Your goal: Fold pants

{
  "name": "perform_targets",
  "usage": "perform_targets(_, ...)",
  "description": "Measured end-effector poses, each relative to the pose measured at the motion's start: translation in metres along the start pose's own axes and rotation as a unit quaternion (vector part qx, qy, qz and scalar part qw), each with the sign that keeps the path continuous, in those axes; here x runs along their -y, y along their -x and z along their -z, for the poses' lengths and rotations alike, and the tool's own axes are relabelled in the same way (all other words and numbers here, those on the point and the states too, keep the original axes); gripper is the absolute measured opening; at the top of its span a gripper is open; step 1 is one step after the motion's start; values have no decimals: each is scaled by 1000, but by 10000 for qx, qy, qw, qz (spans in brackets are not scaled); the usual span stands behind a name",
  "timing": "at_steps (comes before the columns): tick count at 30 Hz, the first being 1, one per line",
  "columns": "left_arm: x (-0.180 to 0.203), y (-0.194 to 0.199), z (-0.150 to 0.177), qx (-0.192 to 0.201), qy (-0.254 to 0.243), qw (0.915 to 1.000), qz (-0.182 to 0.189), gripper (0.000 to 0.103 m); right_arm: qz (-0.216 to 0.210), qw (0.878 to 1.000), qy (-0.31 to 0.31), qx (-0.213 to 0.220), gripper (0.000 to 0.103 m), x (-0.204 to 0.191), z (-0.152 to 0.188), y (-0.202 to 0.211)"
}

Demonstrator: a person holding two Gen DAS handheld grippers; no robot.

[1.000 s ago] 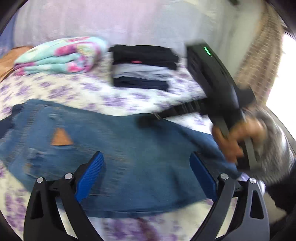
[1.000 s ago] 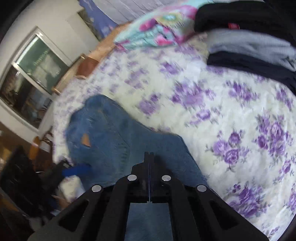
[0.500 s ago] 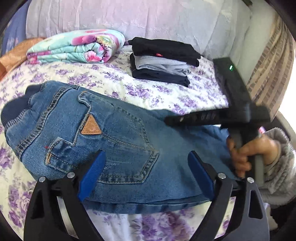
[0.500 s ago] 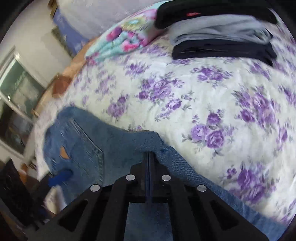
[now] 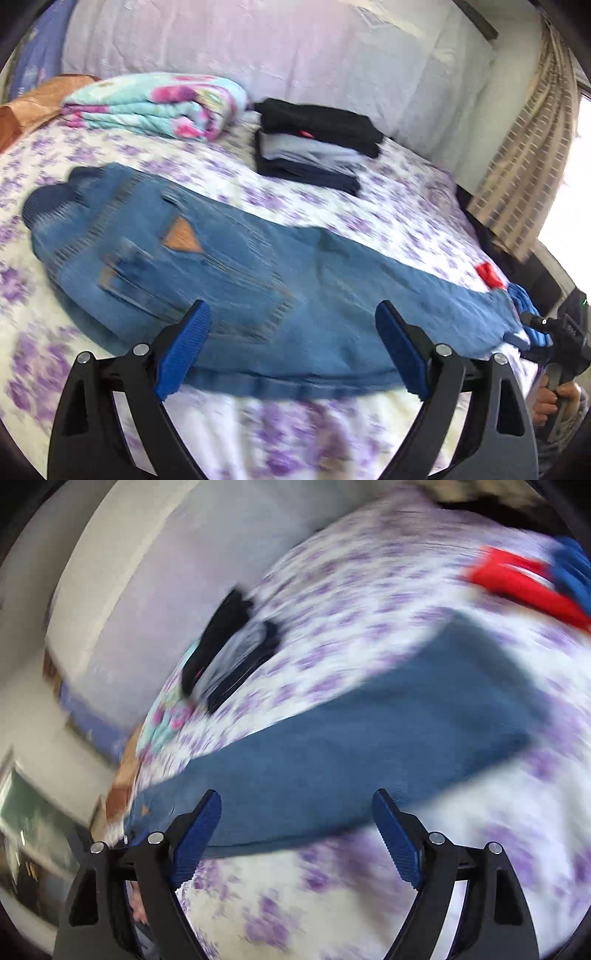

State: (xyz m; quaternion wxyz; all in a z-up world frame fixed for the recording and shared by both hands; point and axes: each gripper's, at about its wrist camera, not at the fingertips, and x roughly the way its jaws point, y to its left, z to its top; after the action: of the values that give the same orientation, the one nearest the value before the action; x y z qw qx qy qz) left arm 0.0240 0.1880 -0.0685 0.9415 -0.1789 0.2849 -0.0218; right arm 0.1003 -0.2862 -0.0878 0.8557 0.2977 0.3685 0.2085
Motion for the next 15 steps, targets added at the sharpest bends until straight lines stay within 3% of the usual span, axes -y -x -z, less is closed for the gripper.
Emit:
perform_targets(3,13,-5,9,-19,-110,9999,-70,95,-73,9944,-1024,234,84,48,4,13)
perform_targets(6,19,-12,15,-58,-259,9992,-313,96,-458,9800,-1845,589,82,73,4,10)
perform_targets(14,18,-12,17,-50,-276,9992,-297,97,-301,9758,-1846,1136,83,71,-13,-9)
perform_targets(15,19,-13,17,-51,-299,9991,-308,98,-338,9770,-1760,1155,78,71,-14,-8)
